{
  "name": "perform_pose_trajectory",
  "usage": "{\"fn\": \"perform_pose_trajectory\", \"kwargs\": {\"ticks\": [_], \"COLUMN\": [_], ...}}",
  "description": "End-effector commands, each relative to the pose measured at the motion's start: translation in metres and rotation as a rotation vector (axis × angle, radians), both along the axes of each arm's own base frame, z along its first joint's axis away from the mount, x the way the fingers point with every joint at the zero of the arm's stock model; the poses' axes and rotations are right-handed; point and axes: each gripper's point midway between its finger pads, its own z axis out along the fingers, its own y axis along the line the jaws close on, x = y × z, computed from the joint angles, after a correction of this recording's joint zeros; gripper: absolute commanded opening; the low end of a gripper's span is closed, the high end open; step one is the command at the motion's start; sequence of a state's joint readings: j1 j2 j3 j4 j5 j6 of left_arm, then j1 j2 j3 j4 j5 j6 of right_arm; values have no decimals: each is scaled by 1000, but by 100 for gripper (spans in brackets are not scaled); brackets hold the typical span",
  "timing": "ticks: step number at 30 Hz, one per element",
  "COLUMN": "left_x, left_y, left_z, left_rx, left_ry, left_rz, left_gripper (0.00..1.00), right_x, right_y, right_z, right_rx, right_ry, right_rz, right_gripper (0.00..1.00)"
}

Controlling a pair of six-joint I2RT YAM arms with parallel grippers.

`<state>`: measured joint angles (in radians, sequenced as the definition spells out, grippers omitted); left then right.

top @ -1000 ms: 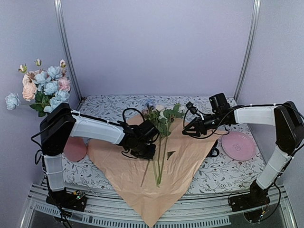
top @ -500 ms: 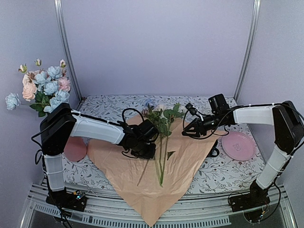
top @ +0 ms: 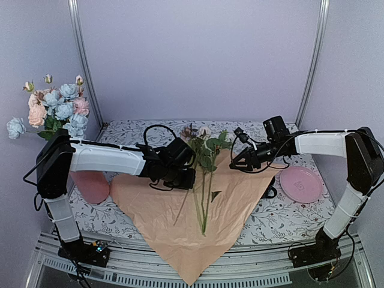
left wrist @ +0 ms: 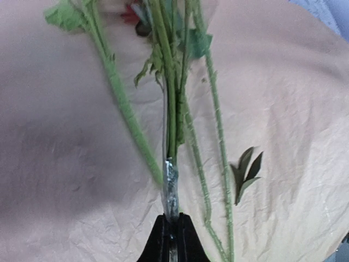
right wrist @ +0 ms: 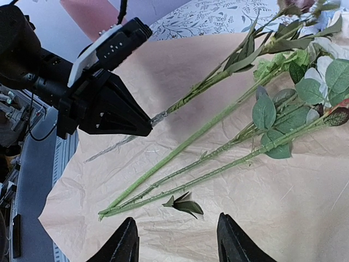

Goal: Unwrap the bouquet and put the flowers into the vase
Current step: Pick up the fake flower from the flattened wrapping paper, then pass from the left arm to the right

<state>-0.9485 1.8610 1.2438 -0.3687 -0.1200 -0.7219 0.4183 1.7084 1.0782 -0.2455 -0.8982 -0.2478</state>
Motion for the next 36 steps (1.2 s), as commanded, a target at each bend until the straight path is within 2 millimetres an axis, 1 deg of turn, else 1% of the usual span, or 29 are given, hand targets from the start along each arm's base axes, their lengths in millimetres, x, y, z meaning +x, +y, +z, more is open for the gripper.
{"fn": "perform_pose_trajectory", "kwargs": {"ticks": [1, 3, 6, 8, 9, 11, 14, 16, 19, 23, 25, 27, 29, 30, 34, 36], "left_x": [24, 31, 37, 40, 41, 41, 44, 44, 46, 51, 52, 52, 53, 53, 54, 52], "left_y": [-27, -42, -67, -75, -78, -80, -84, -88, -92, -99, -100, -100, -99, -98, -94, -92], "left_z": [65, 90, 140, 173, 188, 212, 235, 243, 250, 251, 251, 252, 252, 252, 254, 256], "left_rx": [-186, -275, -461, -582, -640, -726, -808, -845, -885, -906, -913, -921, -927, -927, -929, -931], "left_ry": [-167, -245, -387, -464, -502, -565, -621, -639, -645, -632, -631, -629, -631, -634, -636, -636], "left_rz": [-35, -67, -133, -140, -142, -143, -147, -156, -156, -161, -158, -158, -155, -151, -140, -147], "left_gripper": [0, 0, 0, 0, 0, 0, 0, 0, 0, 0, 0, 0, 0, 0, 0, 0], "right_x": [1, -1, -2, -4, 0, 1, -3, -9, -18, -29, -33, -39, -41, -42, -48, -43], "right_y": [6, 10, 15, 17, 21, 24, 28, 33, 40, 44, 43, 41, 41, 41, 38, 33], "right_z": [30, 38, 48, 48, 59, 64, 74, 79, 85, 94, 103, 100, 98, 97, 100, 103], "right_rx": [54, 85, 131, 153, 175, 202, 252, 275, 303, 341, 364, 371, 370, 371, 378, 379], "right_ry": [3, 21, 62, 104, 93, 117, 136, 135, 124, 109, 102, 131, 149, 154, 160, 148], "right_rz": [33, 55, 77, 89, 97, 115, 156, 184, 230, 279, 299, 307, 308, 312, 326, 313], "right_gripper": [52, 52, 56, 57, 58, 59, 60, 61, 60, 58, 58, 54, 48, 47, 48, 51]}}
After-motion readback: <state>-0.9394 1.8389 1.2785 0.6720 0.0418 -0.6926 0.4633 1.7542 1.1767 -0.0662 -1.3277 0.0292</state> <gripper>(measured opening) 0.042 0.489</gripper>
